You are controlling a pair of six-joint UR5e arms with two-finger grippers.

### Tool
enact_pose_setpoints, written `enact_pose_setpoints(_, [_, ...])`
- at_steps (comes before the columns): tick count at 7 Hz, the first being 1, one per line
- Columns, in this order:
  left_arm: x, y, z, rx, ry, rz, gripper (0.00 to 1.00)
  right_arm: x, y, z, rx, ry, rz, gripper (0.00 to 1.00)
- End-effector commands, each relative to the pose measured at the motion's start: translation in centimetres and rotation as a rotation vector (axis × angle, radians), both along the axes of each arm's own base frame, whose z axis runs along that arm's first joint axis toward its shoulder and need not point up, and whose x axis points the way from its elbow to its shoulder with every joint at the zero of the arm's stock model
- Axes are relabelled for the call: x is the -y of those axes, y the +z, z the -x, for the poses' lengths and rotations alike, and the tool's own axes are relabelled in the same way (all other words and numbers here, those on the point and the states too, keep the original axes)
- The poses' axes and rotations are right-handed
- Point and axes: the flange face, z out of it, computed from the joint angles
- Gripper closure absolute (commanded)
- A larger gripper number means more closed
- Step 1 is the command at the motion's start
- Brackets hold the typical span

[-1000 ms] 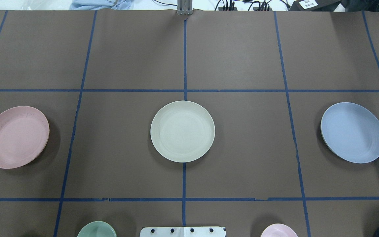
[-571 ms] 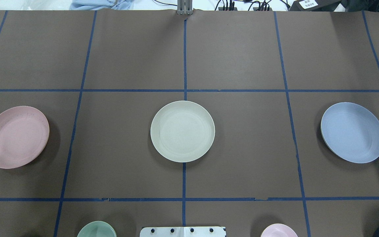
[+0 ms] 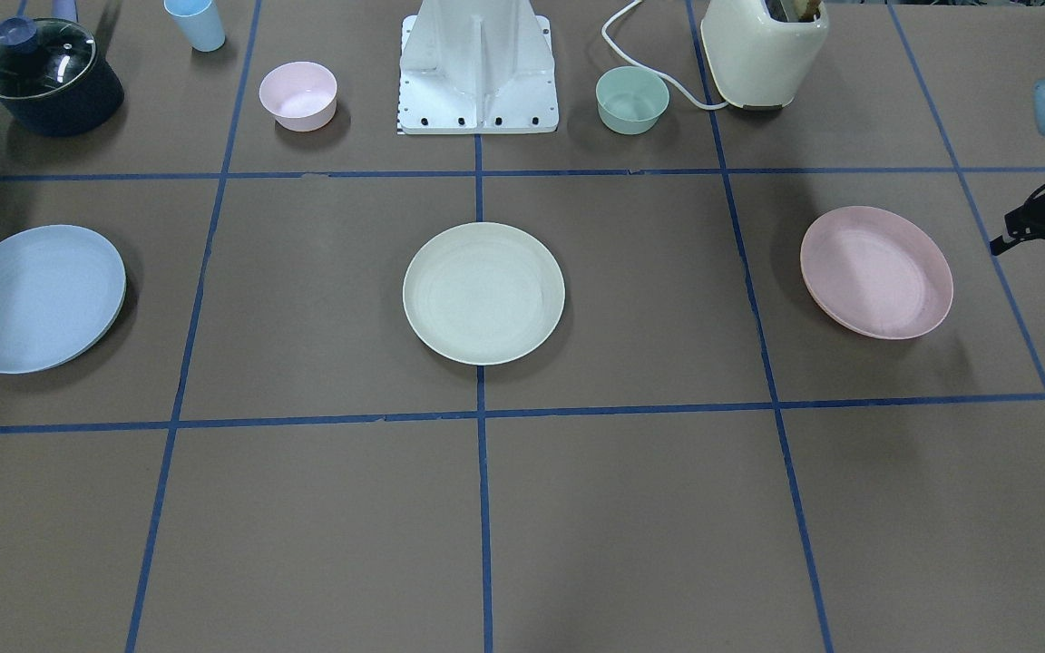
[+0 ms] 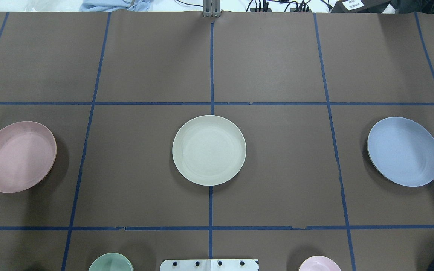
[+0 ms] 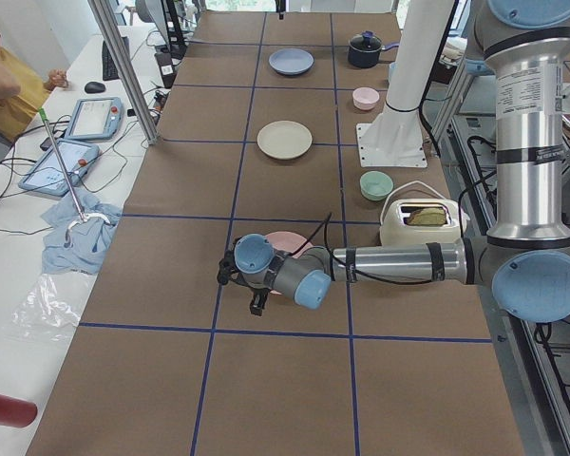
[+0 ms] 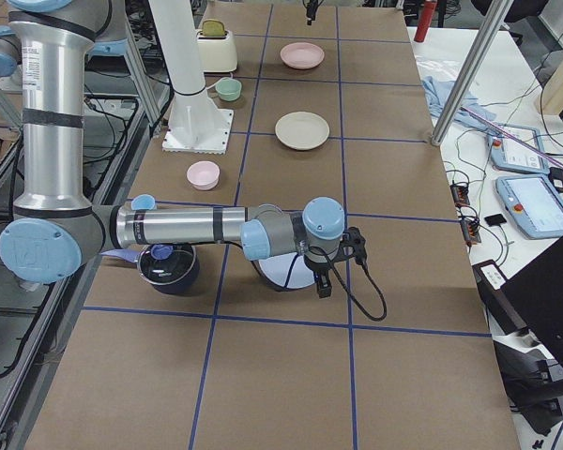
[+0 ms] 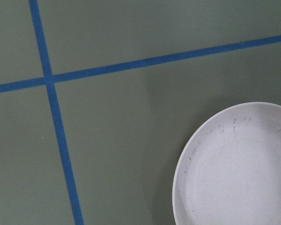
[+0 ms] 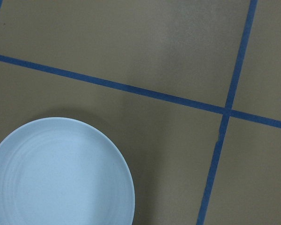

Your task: Stack three plates with pink and blue

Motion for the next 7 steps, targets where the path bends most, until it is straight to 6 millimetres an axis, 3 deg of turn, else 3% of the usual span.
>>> enact_pose_setpoints(1, [-1.8,2.2,-4.4,-0.038,0.014,0.041,0.02,0.1,-0.2,0.0,0.001,0.0,-0.004,0.0])
enact_pose_setpoints(2, [-2.5,3.7,-4.8,-0.044,0.023,0.038,0.02,0.1,-0.1,0.1,0.001,-0.002,-0.002,0.0])
enact_pose_setpoints(6, [-3.1,3.2,-7.4,-0.063,0.05,0.072,0.2,0.1,0.0,0.3,0.001,-0.006,0.001,0.0])
enact_pose_setpoints(7, [-3.2,3.2,-7.8,-0.061,0.06,0.072,0.32,0.1,0.0,0.3,0.001,-0.006,0.001,0.0])
